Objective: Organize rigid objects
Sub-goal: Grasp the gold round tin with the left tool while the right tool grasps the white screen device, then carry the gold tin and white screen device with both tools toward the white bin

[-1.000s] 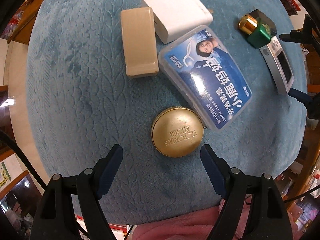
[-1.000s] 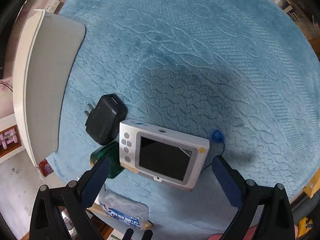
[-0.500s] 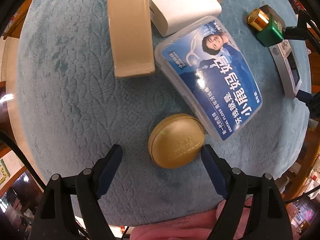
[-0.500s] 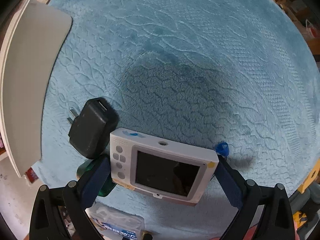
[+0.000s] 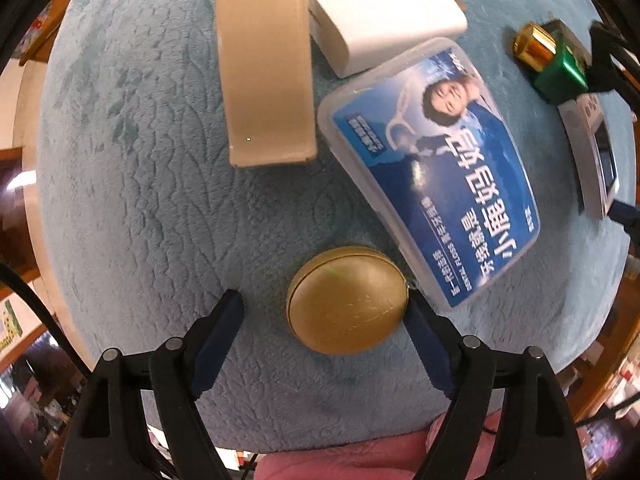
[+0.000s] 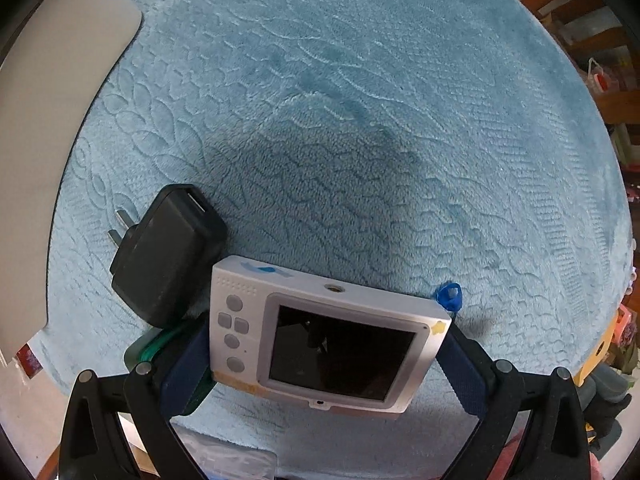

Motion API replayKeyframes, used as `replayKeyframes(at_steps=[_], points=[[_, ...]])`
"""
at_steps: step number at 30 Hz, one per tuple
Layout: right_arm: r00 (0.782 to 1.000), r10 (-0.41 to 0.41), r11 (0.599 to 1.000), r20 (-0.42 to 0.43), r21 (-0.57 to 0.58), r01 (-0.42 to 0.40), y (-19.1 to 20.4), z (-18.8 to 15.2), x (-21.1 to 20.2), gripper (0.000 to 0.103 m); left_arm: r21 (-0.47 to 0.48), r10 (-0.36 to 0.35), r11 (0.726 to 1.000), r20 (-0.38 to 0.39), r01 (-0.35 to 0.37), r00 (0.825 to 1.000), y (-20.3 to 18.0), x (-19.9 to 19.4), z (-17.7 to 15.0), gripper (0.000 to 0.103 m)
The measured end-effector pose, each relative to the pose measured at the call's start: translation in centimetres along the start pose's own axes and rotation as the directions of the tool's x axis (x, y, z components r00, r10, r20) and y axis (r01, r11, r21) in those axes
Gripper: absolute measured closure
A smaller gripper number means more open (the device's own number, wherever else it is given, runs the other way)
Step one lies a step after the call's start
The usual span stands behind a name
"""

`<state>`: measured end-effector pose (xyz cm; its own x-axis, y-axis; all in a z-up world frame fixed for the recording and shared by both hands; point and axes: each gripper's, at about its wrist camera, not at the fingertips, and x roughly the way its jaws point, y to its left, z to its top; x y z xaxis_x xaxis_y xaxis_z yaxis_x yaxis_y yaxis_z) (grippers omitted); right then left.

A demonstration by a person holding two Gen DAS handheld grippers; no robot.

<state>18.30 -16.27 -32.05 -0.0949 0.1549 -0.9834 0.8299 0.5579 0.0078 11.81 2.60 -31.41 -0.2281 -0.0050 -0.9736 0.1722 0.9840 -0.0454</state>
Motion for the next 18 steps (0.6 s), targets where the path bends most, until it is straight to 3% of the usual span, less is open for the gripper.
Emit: replayKeyframes(at_steps=[3,8,18], points=[[1.000,0.013,1.000,0.002,-0.018,-0.013,-2.8,0.1,-0.8,0.002,-0.008,0.003,1.000,0.007,-0.003,1.000,0.0,0.0,0.2,0.025],[0.999,0.024,0.998,0.022,-0.050,-0.023,-4.6,-0.7,-1.5,0.007,-0.027,0.003,1.000,0.022,-0.003,1.000,1.5,-0.3,0.0,0.044],[0.996,0.080,0.997,-0.025,-0.013,-0.080,-7.5,-2.8,-1.5,0.008,-0.064,-0.032,0.997,0.003,0.032,0.999,3.4,0.2,-1.0,0.044]])
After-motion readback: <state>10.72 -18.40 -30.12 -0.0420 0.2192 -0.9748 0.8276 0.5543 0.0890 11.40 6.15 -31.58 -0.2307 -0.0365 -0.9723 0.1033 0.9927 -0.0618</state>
